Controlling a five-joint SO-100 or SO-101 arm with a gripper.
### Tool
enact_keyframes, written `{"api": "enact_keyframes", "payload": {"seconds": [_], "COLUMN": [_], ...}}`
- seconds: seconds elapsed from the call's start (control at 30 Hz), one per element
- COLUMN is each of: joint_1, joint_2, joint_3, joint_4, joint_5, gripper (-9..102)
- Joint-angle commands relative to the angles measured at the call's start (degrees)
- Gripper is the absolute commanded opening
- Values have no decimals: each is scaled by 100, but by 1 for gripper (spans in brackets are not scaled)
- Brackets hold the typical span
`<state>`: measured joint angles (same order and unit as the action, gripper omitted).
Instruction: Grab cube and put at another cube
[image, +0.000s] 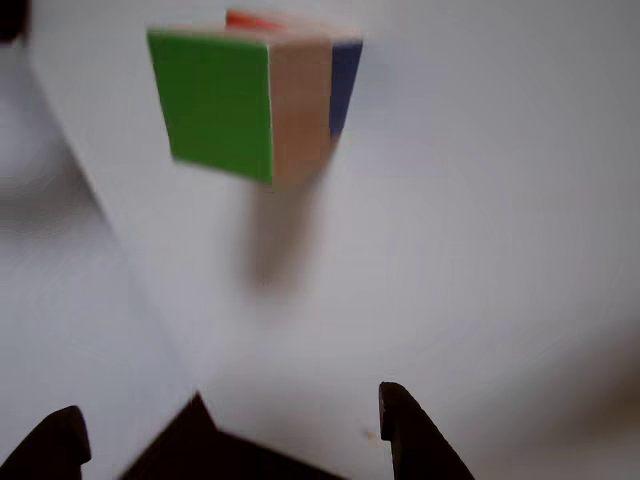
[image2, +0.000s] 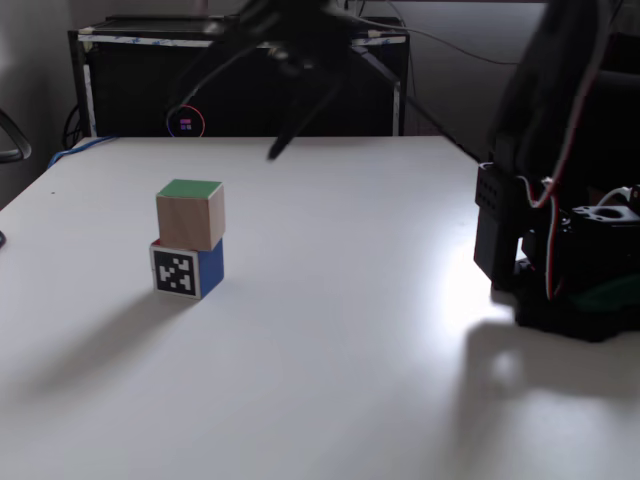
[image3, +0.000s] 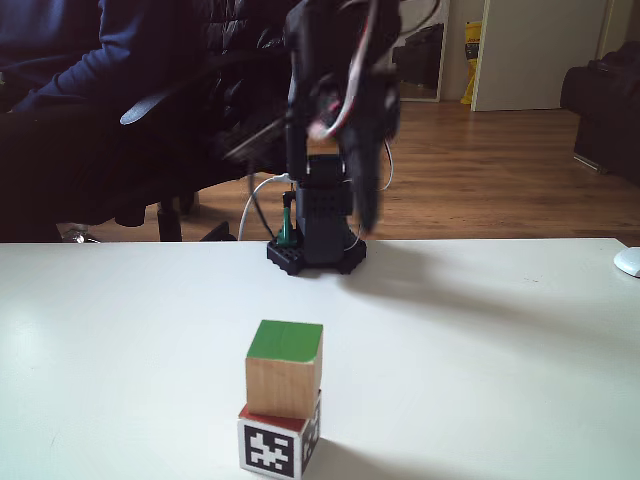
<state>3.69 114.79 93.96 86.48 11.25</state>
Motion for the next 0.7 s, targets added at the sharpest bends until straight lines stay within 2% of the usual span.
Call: {"api": "enact_keyframes", "payload": {"seconds": [0.0, 0.3, 0.43, 0.6, 0.67], "joint_1": [-369, -316, -237, -18, -26], "joint_2": [1503, 4025, 5502, 7005, 7365], "joint_3": [1459, 4799, 5933, 6996, 7330], "joint_4": [-773, -2487, -2584, -2496, -2399], "joint_5": [79, -255, -606, -598, -703], "gripper": [41, 31, 22, 0, 0]}}
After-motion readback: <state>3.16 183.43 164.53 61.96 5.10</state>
